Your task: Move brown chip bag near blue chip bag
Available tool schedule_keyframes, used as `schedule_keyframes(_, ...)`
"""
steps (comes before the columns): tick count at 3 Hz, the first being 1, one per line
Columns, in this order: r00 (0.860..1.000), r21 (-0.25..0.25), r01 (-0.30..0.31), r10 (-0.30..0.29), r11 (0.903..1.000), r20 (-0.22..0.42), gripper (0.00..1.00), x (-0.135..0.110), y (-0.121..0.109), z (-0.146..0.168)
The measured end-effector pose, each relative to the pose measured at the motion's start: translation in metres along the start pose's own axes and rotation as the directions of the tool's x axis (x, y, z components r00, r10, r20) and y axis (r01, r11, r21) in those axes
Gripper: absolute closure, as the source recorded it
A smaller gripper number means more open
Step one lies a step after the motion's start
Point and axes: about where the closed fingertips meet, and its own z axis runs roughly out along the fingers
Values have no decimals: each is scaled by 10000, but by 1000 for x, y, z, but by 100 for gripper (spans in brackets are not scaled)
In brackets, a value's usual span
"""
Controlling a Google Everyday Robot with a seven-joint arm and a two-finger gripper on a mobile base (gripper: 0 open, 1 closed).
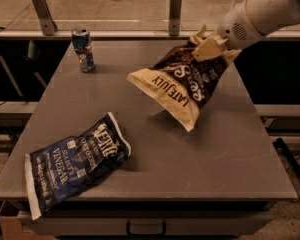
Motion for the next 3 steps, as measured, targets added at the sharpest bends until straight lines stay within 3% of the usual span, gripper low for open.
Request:
schedule_keyframes(1,9990,50,-452,452,9990,-21,100,-18,20,29)
schedule_keyframes(3,9854,443,-1636,1653,9855,-394,59,-17,38,68)
